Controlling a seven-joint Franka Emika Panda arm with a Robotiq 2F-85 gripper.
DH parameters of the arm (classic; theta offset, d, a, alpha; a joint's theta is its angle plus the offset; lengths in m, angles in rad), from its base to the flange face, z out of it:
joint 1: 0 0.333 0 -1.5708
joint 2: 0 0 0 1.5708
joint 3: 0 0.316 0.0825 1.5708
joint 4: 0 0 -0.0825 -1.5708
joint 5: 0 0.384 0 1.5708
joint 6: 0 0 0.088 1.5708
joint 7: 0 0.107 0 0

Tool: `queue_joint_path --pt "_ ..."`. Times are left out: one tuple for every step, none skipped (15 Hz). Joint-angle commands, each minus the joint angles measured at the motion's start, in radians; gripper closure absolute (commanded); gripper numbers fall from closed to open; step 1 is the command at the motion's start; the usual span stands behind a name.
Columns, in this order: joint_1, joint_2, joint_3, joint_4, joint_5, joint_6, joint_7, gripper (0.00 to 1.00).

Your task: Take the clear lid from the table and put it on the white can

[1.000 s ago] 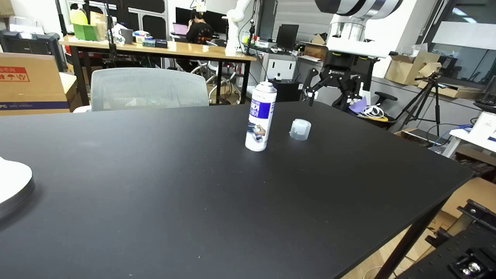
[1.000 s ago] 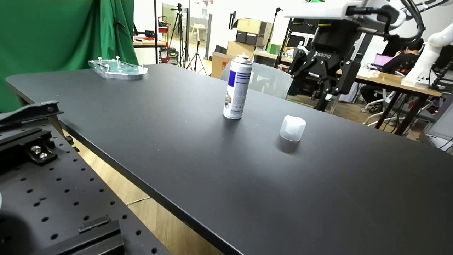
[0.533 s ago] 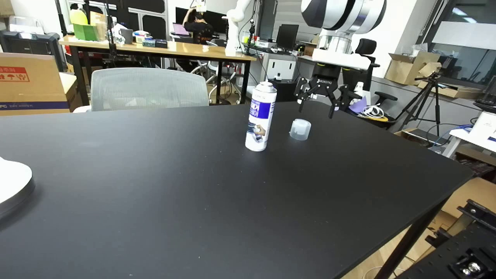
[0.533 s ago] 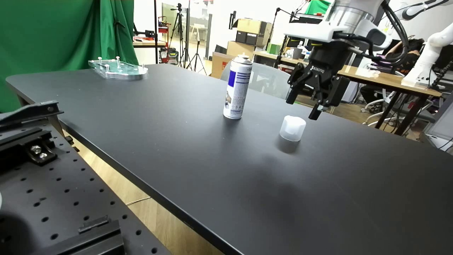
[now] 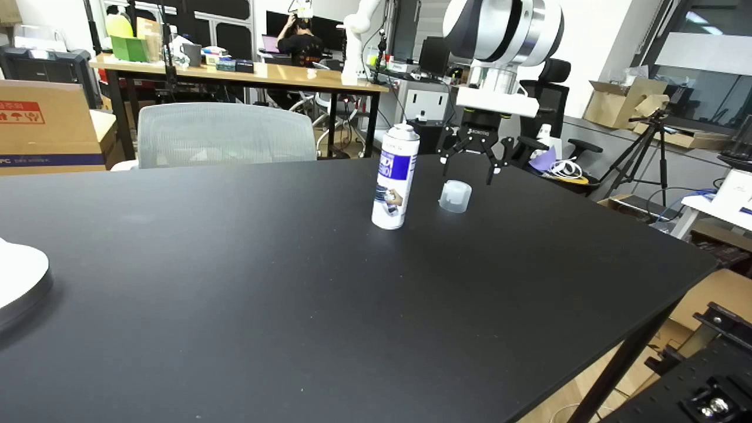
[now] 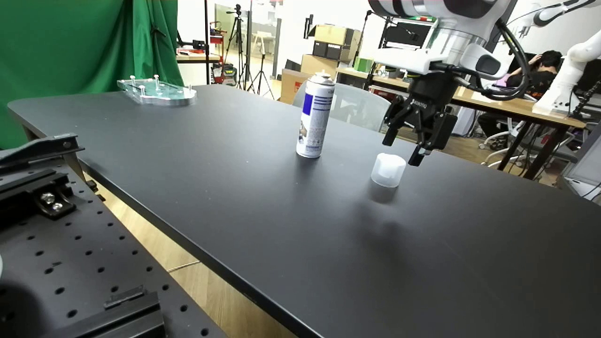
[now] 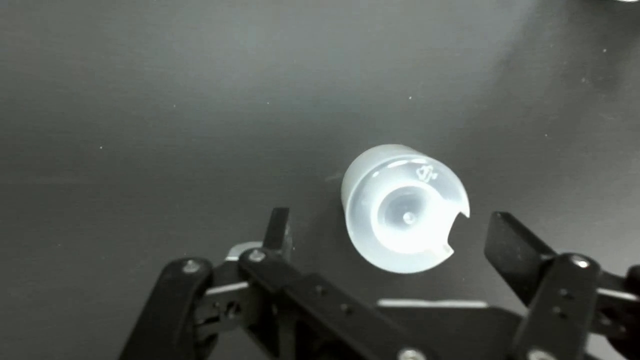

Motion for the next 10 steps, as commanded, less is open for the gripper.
queue_joint_path --pt "0.013 0.036 -0.006 0.049 0.004 -0.01 0.051 0.0" --pt "0.015 0.041 -0.007 0.052 0.004 -0.01 0.055 0.0" --pt "0.016 0.045 -0.007 0.055 0.004 -0.012 0.057 0.0" --pt "0.017 0.049 -0.007 0.058 0.005 -0.013 0.06 0.0" --pt "0.018 0.053 -0.008 0.061 0.004 -0.013 0.062 0.0" --pt "0.018 0.058 -0.008 0.066 0.004 -0.015 0.062 0.0" --pt "0.017 0.062 -0.008 0.069 0.003 -0.015 0.063 0.0" --pt "0.016 0.065 -0.007 0.071 0.004 -0.017 0.062 0.0" --pt "0.015 0.067 -0.007 0.073 0.004 -0.018 0.06 0.0" --pt "0.014 0.069 -0.006 0.073 0.004 -0.017 0.054 0.0"
